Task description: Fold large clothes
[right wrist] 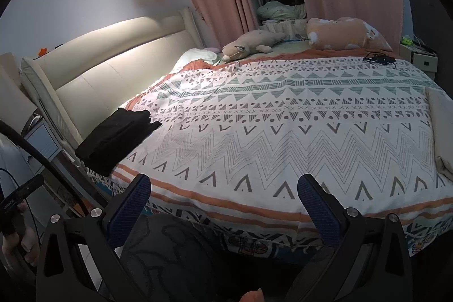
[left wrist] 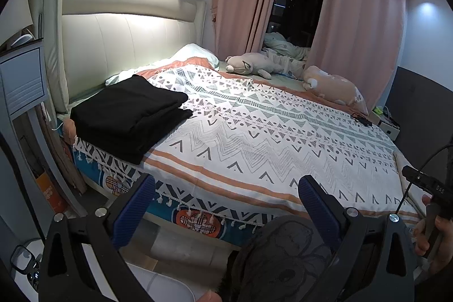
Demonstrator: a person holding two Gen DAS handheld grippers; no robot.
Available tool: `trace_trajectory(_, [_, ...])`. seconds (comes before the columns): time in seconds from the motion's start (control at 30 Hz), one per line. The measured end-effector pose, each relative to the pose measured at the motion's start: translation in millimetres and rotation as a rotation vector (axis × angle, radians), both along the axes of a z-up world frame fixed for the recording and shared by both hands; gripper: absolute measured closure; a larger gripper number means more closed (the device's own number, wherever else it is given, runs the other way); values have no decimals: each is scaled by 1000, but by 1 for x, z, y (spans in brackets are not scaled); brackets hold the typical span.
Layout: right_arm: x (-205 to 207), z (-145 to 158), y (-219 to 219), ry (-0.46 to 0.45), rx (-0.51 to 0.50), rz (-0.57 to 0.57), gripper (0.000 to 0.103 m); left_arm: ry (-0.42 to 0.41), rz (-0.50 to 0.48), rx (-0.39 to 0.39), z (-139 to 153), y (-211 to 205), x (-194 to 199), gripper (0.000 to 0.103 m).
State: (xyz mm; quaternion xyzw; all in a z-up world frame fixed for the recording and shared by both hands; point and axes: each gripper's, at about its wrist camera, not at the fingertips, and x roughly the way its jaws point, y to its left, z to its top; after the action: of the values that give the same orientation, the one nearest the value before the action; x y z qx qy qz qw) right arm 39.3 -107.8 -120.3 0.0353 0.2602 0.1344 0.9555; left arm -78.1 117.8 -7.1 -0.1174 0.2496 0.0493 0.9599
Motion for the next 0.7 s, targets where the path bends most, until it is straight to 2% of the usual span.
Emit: trace_trajectory(0.7, [-9,-8,-4,-48,15,25,0,-27,4,20,9,-8,0,0])
